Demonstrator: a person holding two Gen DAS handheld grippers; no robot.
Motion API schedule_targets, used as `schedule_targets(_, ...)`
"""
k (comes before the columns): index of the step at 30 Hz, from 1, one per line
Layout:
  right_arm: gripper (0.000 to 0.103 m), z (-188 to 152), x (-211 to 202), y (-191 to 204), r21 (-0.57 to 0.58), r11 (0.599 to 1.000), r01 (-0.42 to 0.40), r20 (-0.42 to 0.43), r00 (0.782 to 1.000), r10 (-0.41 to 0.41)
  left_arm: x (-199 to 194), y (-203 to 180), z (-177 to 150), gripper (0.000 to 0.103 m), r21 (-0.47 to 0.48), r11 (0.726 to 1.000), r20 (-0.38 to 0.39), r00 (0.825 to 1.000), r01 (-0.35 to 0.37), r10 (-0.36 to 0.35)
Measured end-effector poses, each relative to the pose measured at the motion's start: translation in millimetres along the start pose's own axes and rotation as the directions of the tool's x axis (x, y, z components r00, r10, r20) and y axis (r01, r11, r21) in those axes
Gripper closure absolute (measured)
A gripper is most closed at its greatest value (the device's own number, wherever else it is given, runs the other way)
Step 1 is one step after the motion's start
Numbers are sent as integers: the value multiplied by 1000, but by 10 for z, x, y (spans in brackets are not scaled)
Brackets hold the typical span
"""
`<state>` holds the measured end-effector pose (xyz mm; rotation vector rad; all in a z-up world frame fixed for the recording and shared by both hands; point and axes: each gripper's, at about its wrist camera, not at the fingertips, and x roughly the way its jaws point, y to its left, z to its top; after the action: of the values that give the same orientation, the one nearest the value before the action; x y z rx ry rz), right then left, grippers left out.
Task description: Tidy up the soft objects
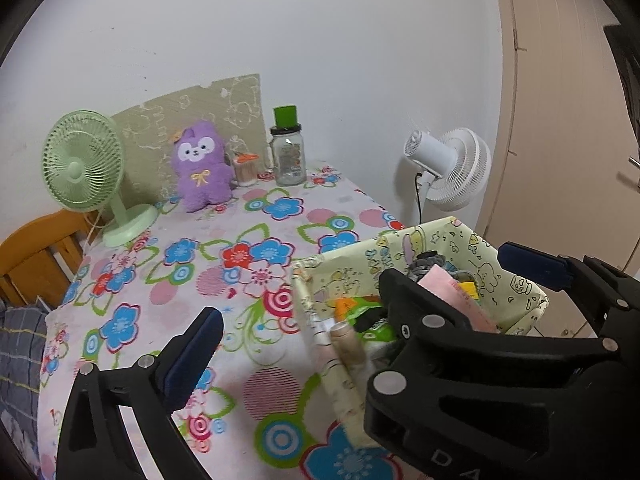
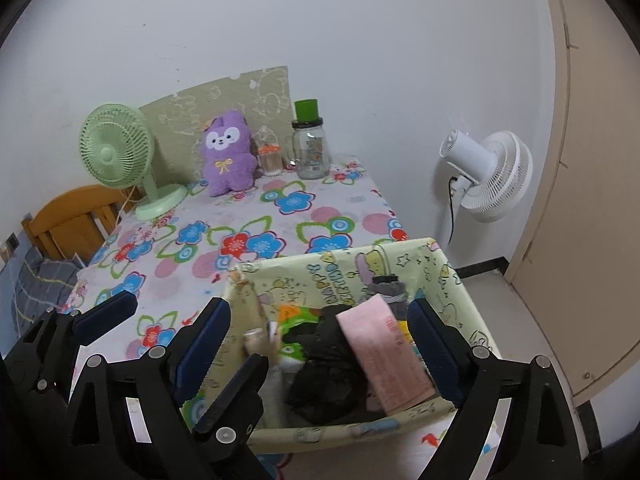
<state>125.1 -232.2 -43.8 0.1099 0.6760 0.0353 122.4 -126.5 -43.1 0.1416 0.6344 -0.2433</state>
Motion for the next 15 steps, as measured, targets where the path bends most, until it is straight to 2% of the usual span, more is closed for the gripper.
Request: schedule_targets(15,3,-68,-420,566,-56,998,-8,84,996,13,-492,565,-172,0,-74,995,66,996,-62,67)
